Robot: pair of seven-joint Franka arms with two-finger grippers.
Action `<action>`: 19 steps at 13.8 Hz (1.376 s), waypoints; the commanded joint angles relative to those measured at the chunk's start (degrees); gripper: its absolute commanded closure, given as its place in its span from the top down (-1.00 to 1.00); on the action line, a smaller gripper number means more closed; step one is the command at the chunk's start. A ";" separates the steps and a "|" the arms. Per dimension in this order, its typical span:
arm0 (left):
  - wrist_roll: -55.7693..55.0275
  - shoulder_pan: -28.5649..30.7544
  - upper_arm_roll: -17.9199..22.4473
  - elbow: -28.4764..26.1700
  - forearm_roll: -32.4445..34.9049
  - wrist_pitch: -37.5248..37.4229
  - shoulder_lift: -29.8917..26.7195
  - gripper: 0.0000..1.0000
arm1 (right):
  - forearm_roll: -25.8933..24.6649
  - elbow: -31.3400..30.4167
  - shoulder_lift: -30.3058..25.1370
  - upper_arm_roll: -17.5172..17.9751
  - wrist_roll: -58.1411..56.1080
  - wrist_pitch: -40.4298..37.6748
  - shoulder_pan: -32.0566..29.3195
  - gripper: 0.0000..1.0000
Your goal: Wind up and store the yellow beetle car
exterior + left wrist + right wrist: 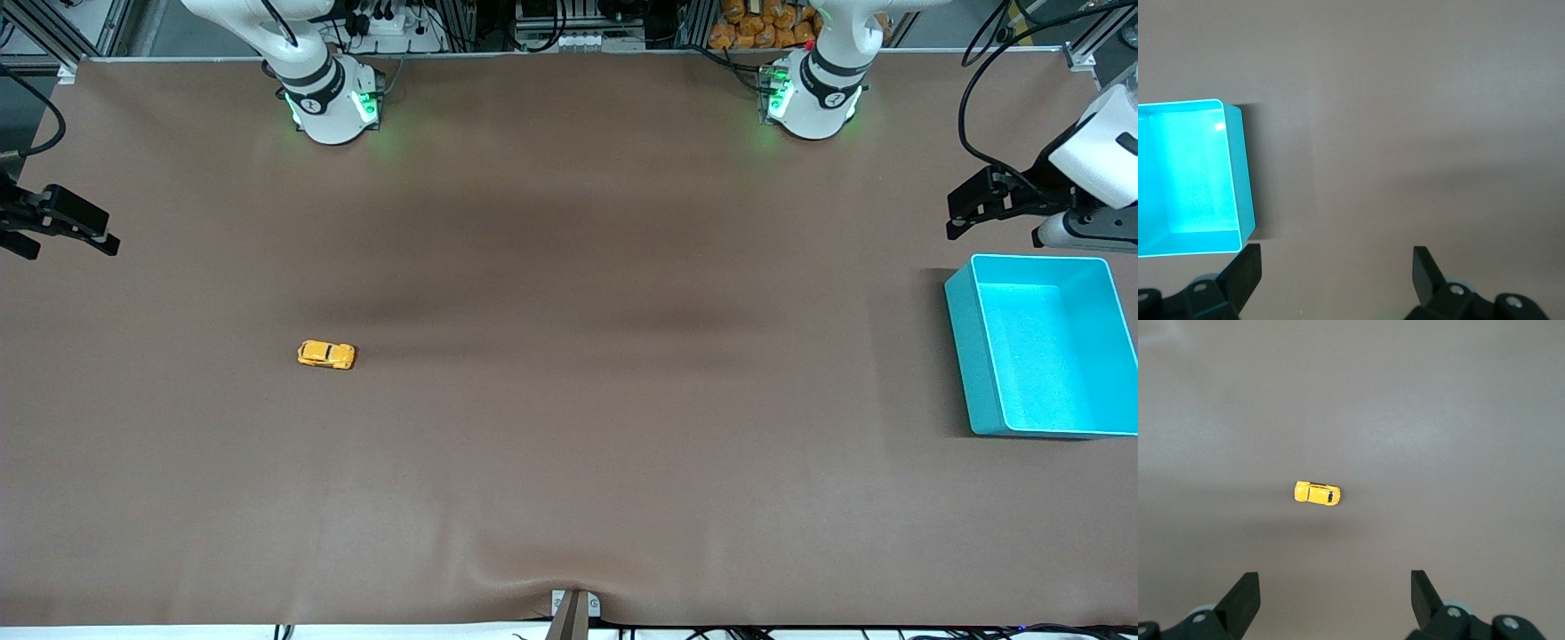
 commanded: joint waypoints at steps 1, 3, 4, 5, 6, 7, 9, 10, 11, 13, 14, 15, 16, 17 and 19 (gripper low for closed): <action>-0.30 -0.17 -0.32 0.12 1.26 -0.30 0.00 1.00 | -0.63 1.49 0.57 0.65 1.10 -0.82 -0.62 1.00; -0.21 -0.17 -0.32 0.12 1.26 -0.30 0.00 1.00 | -0.72 1.49 0.57 0.56 1.01 -0.82 -0.71 1.00; -0.21 -0.17 -0.32 0.12 1.26 -0.30 0.00 1.00 | -0.72 1.49 0.57 0.56 1.01 -0.82 -0.79 1.00; -0.21 -0.17 -0.32 0.12 1.26 -0.30 0.00 1.00 | -0.72 1.84 0.57 0.56 0.92 -0.82 -0.88 1.00; -0.21 -0.17 -0.32 0.12 1.26 -0.30 0.00 1.00 | -0.72 2.10 0.57 0.47 1.01 -0.82 -0.88 1.00; -0.21 -0.17 -0.32 0.12 1.26 -0.30 0.00 1.00 | -0.72 2.10 0.57 0.47 1.01 -0.82 -0.88 1.00; -0.21 -0.17 -0.32 0.12 1.26 -0.30 0.00 1.00 | -0.72 2.10 0.57 0.38 1.10 -0.82 -0.97 1.00; -0.21 -0.17 -0.32 0.12 1.26 -0.30 0.00 1.00 | -0.72 2.10 0.57 0.47 1.10 -0.82 -0.97 1.00; -0.21 -0.17 -0.32 0.03 1.26 -0.30 0.00 1.00 | -0.63 2.19 0.57 0.47 1.10 -0.82 -0.88 1.00; -0.21 -0.25 -0.32 0.20 1.26 -0.30 0.00 1.00 | -0.54 2.63 0.57 0.38 1.10 -0.91 -0.88 1.00; -0.30 -0.25 -0.32 0.12 1.26 -0.30 0.08 1.00 | -0.54 2.63 0.57 0.47 1.10 -0.91 -0.88 1.00; -0.30 -0.25 -0.32 0.12 1.26 -0.30 0.08 1.00 | -0.63 2.63 0.57 0.47 1.01 -0.91 -0.88 1.00; -0.30 -0.25 -0.32 0.12 1.26 -0.30 0.00 1.00 | -0.63 2.63 0.66 0.47 1.10 -0.91 -0.88 1.00; -0.30 -0.25 -0.32 0.12 1.26 -0.30 0.00 1.00 | -0.63 2.63 0.57 0.47 1.10 -0.91 -0.88 1.00; -0.21 -0.17 -0.41 -0.06 1.26 -0.30 0.00 1.00 | -0.63 2.72 0.57 0.47 1.10 -0.91 -0.88 1.00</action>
